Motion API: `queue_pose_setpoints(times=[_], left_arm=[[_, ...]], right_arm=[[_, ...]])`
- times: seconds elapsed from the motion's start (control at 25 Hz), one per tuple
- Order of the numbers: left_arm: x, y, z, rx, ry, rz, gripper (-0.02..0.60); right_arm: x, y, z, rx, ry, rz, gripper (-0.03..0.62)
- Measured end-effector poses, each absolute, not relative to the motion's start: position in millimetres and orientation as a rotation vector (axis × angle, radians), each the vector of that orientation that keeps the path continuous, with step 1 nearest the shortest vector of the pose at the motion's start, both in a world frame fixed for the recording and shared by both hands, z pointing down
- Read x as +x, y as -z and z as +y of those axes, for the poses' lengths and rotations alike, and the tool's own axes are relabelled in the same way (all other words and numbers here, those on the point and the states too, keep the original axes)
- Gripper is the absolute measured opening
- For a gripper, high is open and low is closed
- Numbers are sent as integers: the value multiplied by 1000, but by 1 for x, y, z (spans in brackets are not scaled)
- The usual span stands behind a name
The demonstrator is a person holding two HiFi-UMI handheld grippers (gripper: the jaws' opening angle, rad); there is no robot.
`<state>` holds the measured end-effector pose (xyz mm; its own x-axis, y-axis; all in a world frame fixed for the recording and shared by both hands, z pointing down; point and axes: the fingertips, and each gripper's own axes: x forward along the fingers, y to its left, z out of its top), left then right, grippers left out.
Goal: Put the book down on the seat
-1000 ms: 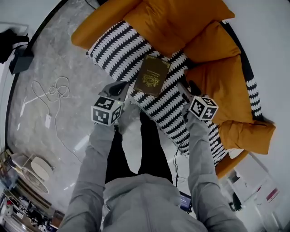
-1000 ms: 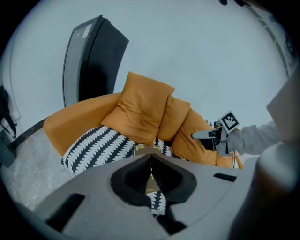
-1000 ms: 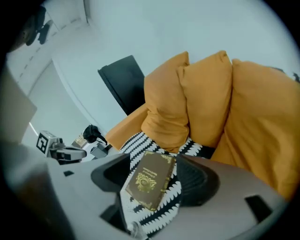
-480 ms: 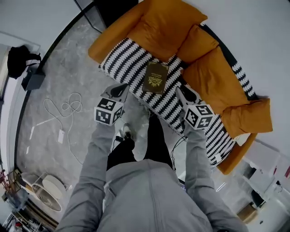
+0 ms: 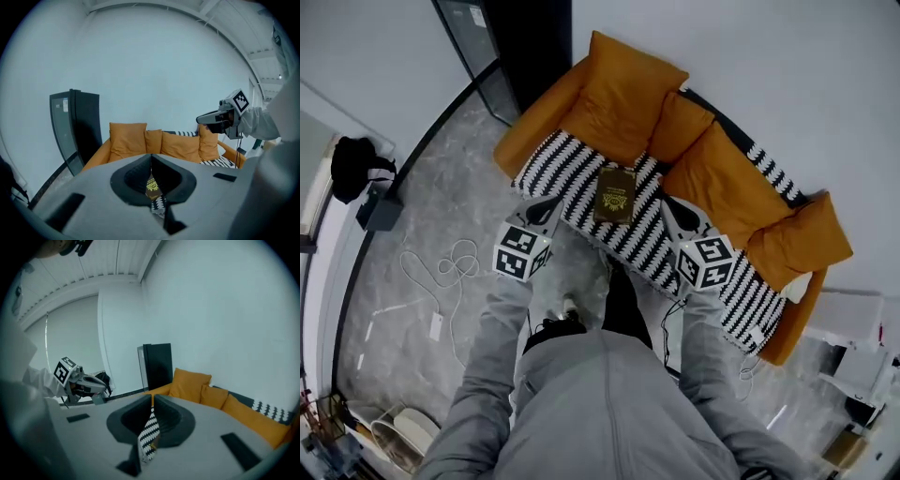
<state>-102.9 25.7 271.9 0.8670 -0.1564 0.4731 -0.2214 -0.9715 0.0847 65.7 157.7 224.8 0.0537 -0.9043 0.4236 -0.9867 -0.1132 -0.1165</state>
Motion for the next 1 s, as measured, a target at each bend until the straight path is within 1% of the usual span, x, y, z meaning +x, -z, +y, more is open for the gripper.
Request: queue_pose_setpoints(times=[0.52, 0.76, 1.0], left_arm=[[-129, -125, 42, 3193, -442, -222, 26], [-132, -66, 60, 3343, -343, -186, 26], [-144, -24, 71, 3409, -259, -186, 26]], right_arm=[[12, -76, 201, 2255, -169, -1877, 38], [-7, -35, 215, 2224, -53, -1879, 38], [-21, 1, 220, 2238, 15, -1912, 38]])
